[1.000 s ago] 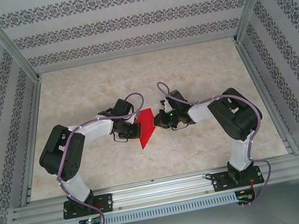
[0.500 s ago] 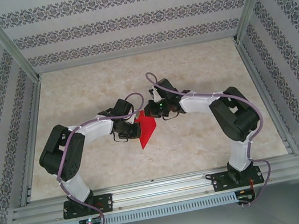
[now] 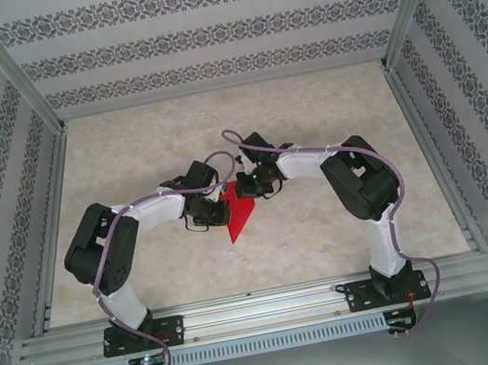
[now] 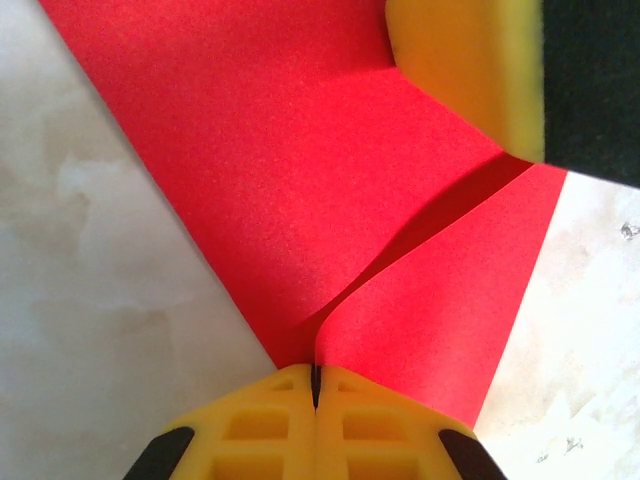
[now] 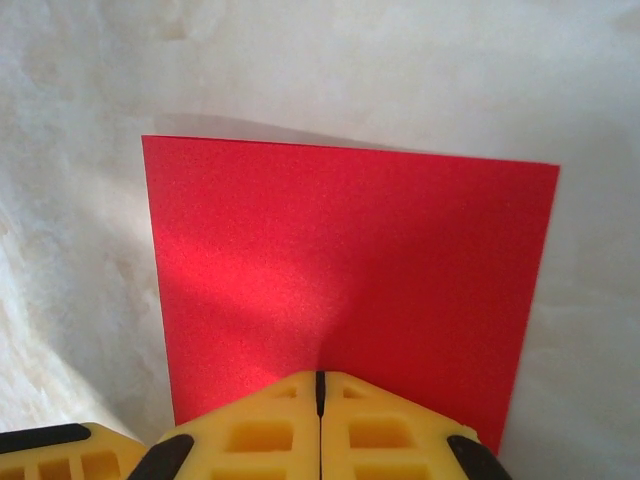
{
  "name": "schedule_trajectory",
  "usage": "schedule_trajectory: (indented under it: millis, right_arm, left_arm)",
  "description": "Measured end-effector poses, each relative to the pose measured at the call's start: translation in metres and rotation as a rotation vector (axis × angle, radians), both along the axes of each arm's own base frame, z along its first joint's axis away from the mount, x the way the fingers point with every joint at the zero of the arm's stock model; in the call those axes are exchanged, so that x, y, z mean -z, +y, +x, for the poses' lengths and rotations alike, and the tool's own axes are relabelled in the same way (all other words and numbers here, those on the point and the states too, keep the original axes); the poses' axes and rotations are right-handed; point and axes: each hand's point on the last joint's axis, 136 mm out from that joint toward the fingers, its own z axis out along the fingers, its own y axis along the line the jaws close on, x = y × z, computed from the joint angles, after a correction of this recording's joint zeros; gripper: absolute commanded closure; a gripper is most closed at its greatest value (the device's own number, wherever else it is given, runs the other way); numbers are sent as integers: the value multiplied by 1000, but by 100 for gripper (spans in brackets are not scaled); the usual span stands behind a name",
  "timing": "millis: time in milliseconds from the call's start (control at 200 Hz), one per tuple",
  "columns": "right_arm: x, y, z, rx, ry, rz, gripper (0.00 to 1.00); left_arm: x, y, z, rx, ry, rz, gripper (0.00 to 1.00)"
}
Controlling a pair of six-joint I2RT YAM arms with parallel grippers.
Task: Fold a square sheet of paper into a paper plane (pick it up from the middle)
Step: Third fold the triangle at the center of the table.
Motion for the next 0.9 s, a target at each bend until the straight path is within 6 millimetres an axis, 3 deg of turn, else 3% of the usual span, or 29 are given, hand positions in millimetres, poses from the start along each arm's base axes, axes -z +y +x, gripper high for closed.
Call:
schedule_trajectory:
  millis: [899]
  right_arm:
    - [0, 0, 0, -16, -5, -5, 93]
  left_arm:
    - [-8, 3, 9, 19, -58, 25, 97]
